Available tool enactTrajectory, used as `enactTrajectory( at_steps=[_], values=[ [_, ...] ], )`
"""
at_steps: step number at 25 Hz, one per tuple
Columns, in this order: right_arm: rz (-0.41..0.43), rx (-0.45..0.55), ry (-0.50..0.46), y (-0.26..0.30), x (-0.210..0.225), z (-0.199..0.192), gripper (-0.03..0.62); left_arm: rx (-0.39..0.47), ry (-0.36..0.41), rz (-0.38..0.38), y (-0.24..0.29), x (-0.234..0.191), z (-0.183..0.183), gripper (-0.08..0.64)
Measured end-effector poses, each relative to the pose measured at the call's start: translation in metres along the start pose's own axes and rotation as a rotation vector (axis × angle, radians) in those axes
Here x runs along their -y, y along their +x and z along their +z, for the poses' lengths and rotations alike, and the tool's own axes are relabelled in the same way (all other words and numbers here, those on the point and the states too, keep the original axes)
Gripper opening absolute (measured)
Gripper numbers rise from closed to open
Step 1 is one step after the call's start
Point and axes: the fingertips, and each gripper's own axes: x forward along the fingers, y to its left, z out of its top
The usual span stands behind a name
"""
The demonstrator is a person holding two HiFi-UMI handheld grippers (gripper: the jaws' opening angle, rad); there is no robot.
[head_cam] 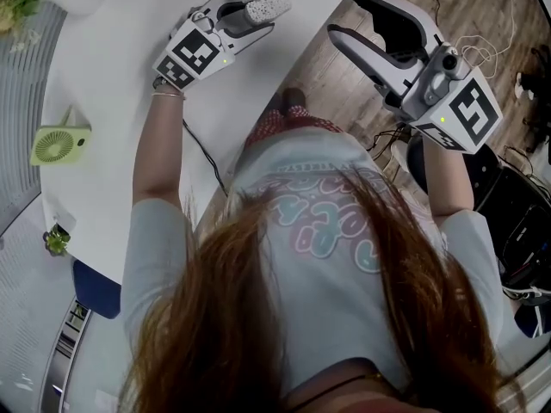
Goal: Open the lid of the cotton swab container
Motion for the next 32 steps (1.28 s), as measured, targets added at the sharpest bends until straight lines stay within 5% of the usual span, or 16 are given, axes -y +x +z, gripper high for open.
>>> enactTrajectory(
  at_steps=[9, 27, 32],
  values=[
    [0.0, 0.011, 0.007, 0.001, -0.002, 0.001, 0.186, -0.041, -0.065, -0.032, 0.001, -0.002, -0.01, 0.189],
    [0.027, 0.003, 0.011, 0.007, -0.01, 0.01, 0.186, -0.164, -0.025, 0.001, 0.012, -0.009, -0.016, 0.189],
    [0.024, 0.014, 0.007, 0.007, -0.013, 0.013, 0.186, -0.126, -0.09, 0.057, 0.003, -0.014, -0.016, 0.213]
  ],
)
